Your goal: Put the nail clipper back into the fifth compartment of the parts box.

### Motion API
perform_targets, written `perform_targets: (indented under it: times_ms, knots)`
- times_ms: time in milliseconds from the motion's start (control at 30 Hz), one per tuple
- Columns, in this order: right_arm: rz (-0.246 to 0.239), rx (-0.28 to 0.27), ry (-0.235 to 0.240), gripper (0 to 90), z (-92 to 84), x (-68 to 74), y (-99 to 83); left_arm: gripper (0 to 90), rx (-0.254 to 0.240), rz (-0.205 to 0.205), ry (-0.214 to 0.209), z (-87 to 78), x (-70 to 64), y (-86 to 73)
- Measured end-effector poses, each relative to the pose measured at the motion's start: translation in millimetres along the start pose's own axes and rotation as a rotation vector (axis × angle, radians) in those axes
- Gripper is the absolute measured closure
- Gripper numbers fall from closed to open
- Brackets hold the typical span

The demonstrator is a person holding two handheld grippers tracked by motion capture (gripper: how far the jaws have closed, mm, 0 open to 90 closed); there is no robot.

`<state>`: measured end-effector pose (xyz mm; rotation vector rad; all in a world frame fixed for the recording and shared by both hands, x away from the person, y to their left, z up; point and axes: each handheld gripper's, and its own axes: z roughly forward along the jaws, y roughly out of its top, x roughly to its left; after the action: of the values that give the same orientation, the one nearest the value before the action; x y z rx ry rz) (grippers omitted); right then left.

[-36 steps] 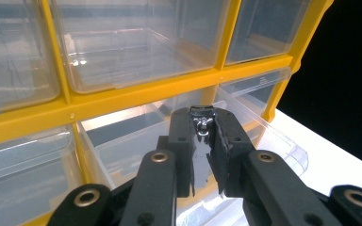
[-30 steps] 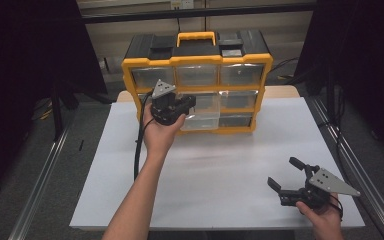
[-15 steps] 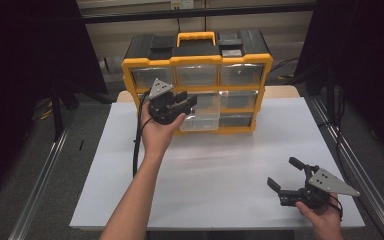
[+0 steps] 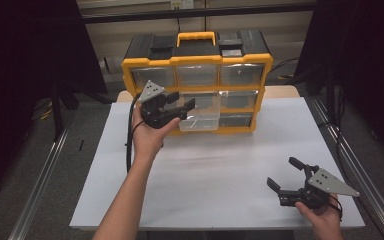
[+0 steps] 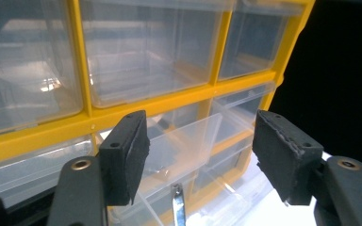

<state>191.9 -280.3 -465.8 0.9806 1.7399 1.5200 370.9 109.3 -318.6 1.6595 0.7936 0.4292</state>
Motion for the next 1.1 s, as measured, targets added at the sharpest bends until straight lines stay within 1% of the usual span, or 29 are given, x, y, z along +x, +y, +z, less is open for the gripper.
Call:
perform_targets:
  times_ms: [33,100,133,167,200,233,300,333,367,400,433,500,533,567,600,633,667,733,800,833,867,1000,1033,1067,1100]
  knots:
    - [-0.001,-0.001,0.0,0.9,0.2,-0.2,0.1,35.1,-0.007,-0.011,-0.005,-1.3,-0.5,-0.6]
    - [0.002,-0.003,-0.002,0.9,0.3,-0.3,0.1,32.6,-0.008,-0.001,-0.009,-4.5,-0.5,-1.3]
    - [0.004,-0.005,-0.001,0.9,0.7,-0.1,-0.4,30.4,0.002,-0.003,-0.004,-6.5,-0.8,-1.2]
    - [0.004,-0.003,-0.003,0.9,0.4,-0.3,-0.6,28.8,-0.006,-0.003,-0.011,-8.0,-0.4,-1.8]
    - [0.005,-0.006,-0.003,0.9,0.0,-0.6,-0.4,27.5,-0.007,-0.003,-0.011,-10.2,-0.8,-2.1]
    - [0.008,-0.008,-0.004,0.9,-0.4,-0.9,0.0,27.0,-0.026,-0.008,-0.019,-12.0,-0.5,-3.2]
    - [0.004,-0.011,-0.009,0.9,-1.1,-1.2,0.3,24.9,-0.029,-0.023,-0.03,-16.4,-0.2,-4.4]
    - [0.01,-0.013,-0.015,0.9,-1.2,-0.9,0.2,23.6,-0.034,-0.024,-0.035,-18.0,0.2,-5.5]
    - [0.011,-0.009,-0.01,0.9,-1.3,-0.6,-0.1,22.4,-0.029,-0.009,-0.024,-20.4,0.2,-6.1]
    - [0.009,-0.008,-0.009,0.9,-1.3,-0.4,-0.2,21.6,-0.029,-0.009,-0.024,-20.4,0.2,-6.1]
    - [0.004,-0.005,-0.005,0.9,-1.4,-0.3,-0.1,20.2,-0.037,-0.002,-0.038,-24.2,1.3,-8.7]
    - [0.004,-0.007,-0.006,0.9,-1.5,-0.4,0.1,18.4,-0.033,0.002,-0.038,-26.6,2.7,-9.9]
    - [0.006,-0.01,-0.008,0.9,-1.3,-0.5,0.1,17.9,-0.044,0.0,-0.039,-31.6,5.2,-13.7]
    - [0.006,-0.011,-0.008,0.9,-1.4,-0.7,0.0,17.1,-0.043,-0.001,-0.028,-34.1,6.1,-15.8]
    - [0.014,-0.009,-0.009,0.9,-1.7,-0.4,-0.2,16.5,-0.04,-0.001,-0.031,-36.6,7.5,-18.2]
    - [0.01,-0.01,-0.011,0.9,-1.9,-0.5,-0.3,16.0,-0.044,0.002,-0.034,-38.9,9.3,-20.7]
    - [0.008,-0.01,-0.013,0.9,-2.0,-0.5,-0.3,15.1,-0.047,-0.002,-0.021,-41.4,10.0,-23.5]
    - [0.011,-0.01,-0.009,0.9,-2.7,-0.7,-0.2,14.5,-0.051,0.001,-0.032,-46.1,13.5,-29.2]
    - [0.014,-0.011,-0.009,0.9,-3.2,-1.4,-0.3,13.9,-0.061,0.002,-0.032,-49.6,15.4,-35.1]
    - [0.015,-0.012,-0.009,0.9,-3.2,-1.6,-0.3,13.9,-0.05,0.014,-0.024,-51.9,16.2,-37.4]
    - [0.014,-0.013,-0.011,0.9,-3.3,-1.7,-0.3,13.9,-0.055,0.022,-0.034,-53.2,16.8,-40.4]
    - [0.013,-0.011,-0.012,0.9,-2.6,-1.2,-0.3,13.0,-0.055,0.02,-0.034,-58.5,19.1,-50.5]
    - [0.017,-0.01,-0.011,0.9,-2.3,-1.1,-0.4,12.9,-0.048,0.02,-0.022,-59.9,20.0,-52.9]
    - [0.017,-0.01,-0.012,0.9,-2.2,-1.2,-0.4,12.5,-0.044,0.02,-0.023,-61.1,21.5,-55.5]
    - [0.017,-0.01,-0.013,0.9,-2.2,-1.3,-0.4,11.9,-0.051,0.018,-0.022,-61.6,22.3,-58.5]
